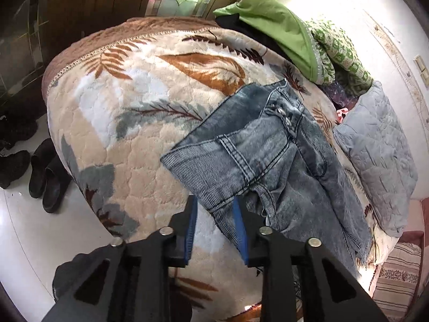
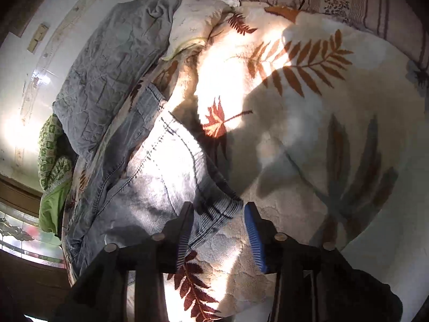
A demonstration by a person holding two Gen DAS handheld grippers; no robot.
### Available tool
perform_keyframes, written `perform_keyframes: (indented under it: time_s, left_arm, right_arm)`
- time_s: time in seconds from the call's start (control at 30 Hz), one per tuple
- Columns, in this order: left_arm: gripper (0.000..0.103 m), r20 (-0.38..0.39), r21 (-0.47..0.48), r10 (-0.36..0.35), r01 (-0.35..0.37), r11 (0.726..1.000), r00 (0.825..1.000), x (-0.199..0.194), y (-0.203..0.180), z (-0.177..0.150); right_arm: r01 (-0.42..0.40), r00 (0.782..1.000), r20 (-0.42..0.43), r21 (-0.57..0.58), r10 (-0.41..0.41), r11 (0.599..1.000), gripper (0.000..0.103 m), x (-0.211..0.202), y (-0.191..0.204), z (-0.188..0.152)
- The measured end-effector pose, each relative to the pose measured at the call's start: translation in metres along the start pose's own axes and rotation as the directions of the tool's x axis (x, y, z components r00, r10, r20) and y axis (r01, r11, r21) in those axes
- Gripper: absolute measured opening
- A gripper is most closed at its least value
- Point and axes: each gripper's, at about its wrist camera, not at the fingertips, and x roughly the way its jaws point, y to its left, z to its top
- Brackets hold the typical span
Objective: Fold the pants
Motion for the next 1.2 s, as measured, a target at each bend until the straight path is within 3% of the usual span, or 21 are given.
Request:
perform_keyframes:
  time_s: [0.07,0.13,0.23,0.33,0.4,0.47,0.5,0.53,0.6,0.73,0.87,0.9,0.97,1.0,1.07,1.2]
  left_arm:
    - [0.058,0.069,-0.002,-0.006,0.006,1.0,0.998,-0.017,-0.003,0.006]
    - [0.066,0.13,0.031,-0.023,0.02,0.999,0.991,-0.029,-0.014,0.011]
    - [0.073,0.133,0.117,-0.089,0.073,0.99,0.987,-0.029,-0.037,0.01]
    - [0.076,0.063,0.203,-0.12,0.105,0.973,0.991,-0.01,-0.057,0.0]
    - [0.077,-0.01,0.264,-0.047,0.048,0.963,0.999,0.017,-0.064,-0.012]
    - [0.078,-0.14,0.357,0.084,-0.029,0.934,0.987,0.058,-0.065,-0.023]
    - [0.078,-0.146,0.399,0.112,-0.045,0.916,0.983,0.067,-0.066,-0.027]
    - [0.078,-0.105,0.428,0.114,-0.058,0.902,0.988,0.062,-0.071,-0.03]
    - [0.078,-0.08,0.434,0.099,-0.055,0.899,0.992,0.05,-0.08,-0.03]
    - [0.079,-0.023,0.446,0.0,0.011,0.895,1.0,0.029,-0.102,-0.018]
    - [0.08,-0.031,0.449,0.012,0.003,0.893,0.999,0.038,-0.111,-0.002]
    - [0.08,-0.044,0.439,0.02,0.001,0.899,0.999,0.045,-0.111,0.003]
    - [0.08,-0.107,0.417,0.05,-0.001,0.909,0.993,0.062,-0.103,0.01]
    - [0.08,-0.156,0.406,0.076,-0.006,0.914,0.985,0.071,-0.099,0.013]
    - [0.08,-0.195,0.377,0.063,0.015,0.926,0.979,0.076,-0.09,0.022]
    - [0.08,-0.151,0.309,-0.017,0.063,0.949,0.988,0.069,-0.089,0.052]
  right_arm:
    - [0.0,0.996,0.087,0.018,-0.001,1.0,0.063,-0.02,0.0,0.005]
    - [-0.061,0.992,0.109,0.011,0.059,0.998,0.063,-0.03,0.004,0.008]
    - [-0.182,0.982,0.048,-0.05,0.184,0.982,0.064,-0.025,0.026,0.007]
    - [-0.18,0.981,-0.084,-0.032,0.177,0.983,0.065,0.009,0.028,-0.002]
    - [-0.043,0.989,-0.141,0.03,0.047,0.999,0.065,0.029,0.011,-0.009]
    - [-0.059,0.992,-0.109,0.109,0.071,0.992,0.065,0.025,0.001,-0.006]
    - [-0.04,0.996,-0.081,0.093,0.048,0.995,0.065,0.019,0.005,-0.003]
    - [-0.039,0.997,-0.059,0.058,0.042,0.998,0.065,0.014,0.011,0.001]
    - [-0.086,0.995,-0.06,0.003,0.086,0.996,0.065,0.009,0.024,0.005]
    - [-0.155,0.986,-0.075,-0.096,0.148,0.983,0.065,0.011,0.059,0.018]
    - [-0.273,0.958,-0.13,-0.153,0.254,0.95,0.07,0.039,0.09,0.04]
    - [-0.268,0.958,-0.149,-0.146,0.247,0.952,0.071,0.052,0.09,0.046]
    - [-0.151,0.972,-0.203,-0.144,0.12,0.978,0.074,0.091,0.083,0.053]
    - [-0.115,0.965,-0.248,-0.116,0.084,0.987,0.073,0.108,0.075,0.055]
    - [-0.147,0.967,-0.221,-0.085,0.126,0.985,0.073,0.098,0.074,0.06]
    - [-0.185,0.975,-0.152,-0.165,0.16,0.969,0.073,0.067,0.101,0.084]
